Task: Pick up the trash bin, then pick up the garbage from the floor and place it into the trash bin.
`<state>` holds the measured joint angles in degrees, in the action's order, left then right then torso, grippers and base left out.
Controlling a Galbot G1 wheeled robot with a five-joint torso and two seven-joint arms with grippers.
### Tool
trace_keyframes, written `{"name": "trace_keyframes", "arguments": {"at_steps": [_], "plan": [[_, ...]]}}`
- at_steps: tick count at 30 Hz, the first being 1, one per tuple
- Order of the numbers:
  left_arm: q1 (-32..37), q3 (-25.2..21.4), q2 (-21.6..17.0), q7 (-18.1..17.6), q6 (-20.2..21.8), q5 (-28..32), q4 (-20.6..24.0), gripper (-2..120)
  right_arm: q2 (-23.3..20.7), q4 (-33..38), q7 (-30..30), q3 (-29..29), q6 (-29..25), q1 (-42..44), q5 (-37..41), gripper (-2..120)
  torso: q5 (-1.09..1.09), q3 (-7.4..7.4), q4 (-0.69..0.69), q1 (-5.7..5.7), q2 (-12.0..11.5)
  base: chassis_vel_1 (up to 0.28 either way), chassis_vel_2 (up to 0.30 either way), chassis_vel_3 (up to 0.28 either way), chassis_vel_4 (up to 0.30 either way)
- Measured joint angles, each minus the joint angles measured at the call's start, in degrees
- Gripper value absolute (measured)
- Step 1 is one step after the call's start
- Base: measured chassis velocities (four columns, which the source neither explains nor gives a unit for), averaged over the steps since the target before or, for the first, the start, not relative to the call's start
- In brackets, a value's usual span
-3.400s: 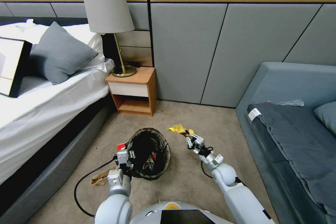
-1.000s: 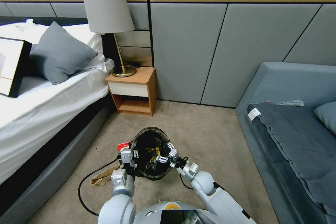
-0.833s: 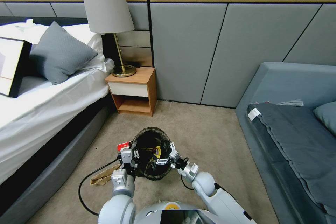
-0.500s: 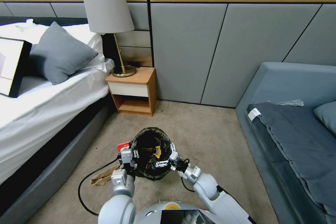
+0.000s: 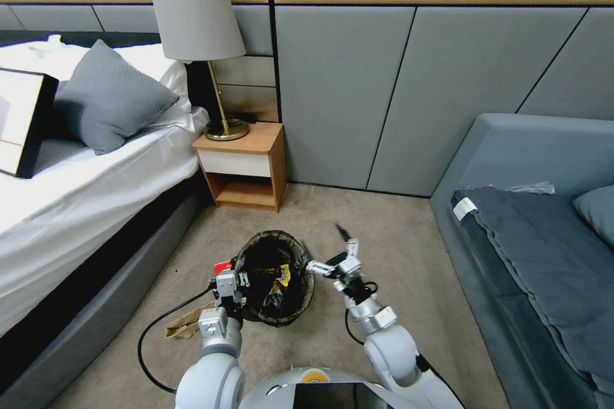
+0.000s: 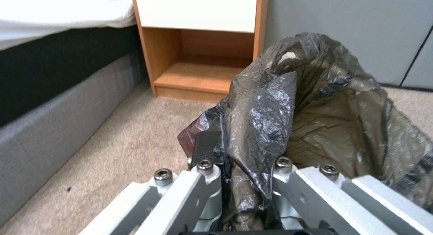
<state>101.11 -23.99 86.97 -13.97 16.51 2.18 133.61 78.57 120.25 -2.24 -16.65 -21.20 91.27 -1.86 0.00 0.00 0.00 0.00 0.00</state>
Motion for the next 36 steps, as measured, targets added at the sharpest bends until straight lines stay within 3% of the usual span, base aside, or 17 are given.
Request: {"name": "trace_keyframes", "arguments": {"at_steps": [17, 36], "plan": [[-0.05, -0.65, -0.21, 0.08, 0.0, 1.44, 0.24, 6, 1.92, -2.95, -4.1, -6.5, -5.05, 1.6, 3.72, 100, 0.0, 0.0, 0.0, 0.0, 0.0, 0.0, 0.0, 0.0, 0.0], [0.09, -0.74, -0.22, 0.41, 0.19, 1.47, 0.69, 6, 2.29, -4.61, -4.13, -7.71, -5.99, 0.49, 3.08, 100, 0.0, 0.0, 0.0, 0.0, 0.0, 0.019, 0.013, 0.019, 0.019]]}}
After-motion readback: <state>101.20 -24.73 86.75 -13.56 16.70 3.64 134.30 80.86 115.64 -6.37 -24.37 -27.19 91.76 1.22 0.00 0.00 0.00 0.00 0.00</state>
